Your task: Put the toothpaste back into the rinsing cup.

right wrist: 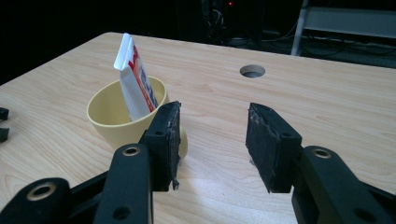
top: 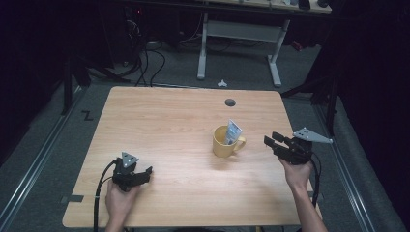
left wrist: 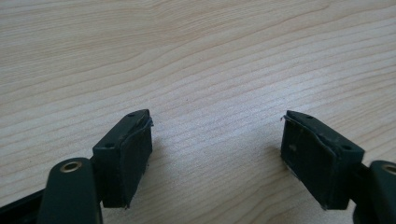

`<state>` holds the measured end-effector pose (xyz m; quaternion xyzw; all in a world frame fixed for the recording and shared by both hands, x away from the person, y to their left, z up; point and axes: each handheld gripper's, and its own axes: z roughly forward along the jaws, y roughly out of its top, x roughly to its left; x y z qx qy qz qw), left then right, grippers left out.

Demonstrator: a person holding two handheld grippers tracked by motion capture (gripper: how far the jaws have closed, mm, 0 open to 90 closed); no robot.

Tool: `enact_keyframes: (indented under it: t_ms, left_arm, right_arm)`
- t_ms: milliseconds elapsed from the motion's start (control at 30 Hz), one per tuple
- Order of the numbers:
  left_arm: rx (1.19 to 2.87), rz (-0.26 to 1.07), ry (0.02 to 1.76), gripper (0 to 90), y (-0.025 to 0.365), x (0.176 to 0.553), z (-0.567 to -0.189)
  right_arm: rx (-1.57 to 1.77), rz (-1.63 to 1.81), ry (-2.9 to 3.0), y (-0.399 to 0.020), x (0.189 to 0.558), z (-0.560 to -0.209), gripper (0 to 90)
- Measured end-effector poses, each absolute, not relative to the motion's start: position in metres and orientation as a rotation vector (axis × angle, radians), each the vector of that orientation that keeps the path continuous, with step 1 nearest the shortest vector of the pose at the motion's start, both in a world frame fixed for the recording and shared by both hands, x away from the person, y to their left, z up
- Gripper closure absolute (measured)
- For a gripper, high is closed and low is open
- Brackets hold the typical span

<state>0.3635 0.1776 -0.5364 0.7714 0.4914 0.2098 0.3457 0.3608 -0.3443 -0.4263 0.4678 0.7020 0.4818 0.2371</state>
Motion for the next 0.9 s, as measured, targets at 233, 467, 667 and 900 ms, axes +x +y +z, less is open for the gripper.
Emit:
enact_keyframes:
  t_ms: [233,467,667,900]
  left_arm:
    - [2.002,0.545,1.276,24.9,0.178,0.364,-0.536]
    - [2.003,0.545,1.275,24.9,0.178,0.364,-0.536]
    - [2.002,0.545,1.276,24.9,0.178,0.364,-0.536]
    - [2.003,0.545,1.275,24.9,0.178,0.364,-0.536]
  right_arm:
    - [1.293,1.301,1.927,-0.344,0.36,-0.433,55.0]
    - [1.307,1.291,1.932,-0.345,0.358,-0.44,55.1]
    - [1.324,1.287,1.93,-0.347,0.356,-0.444,55.7]
    - [1.339,1.265,1.944,-0.349,0.354,-0.451,56.2]
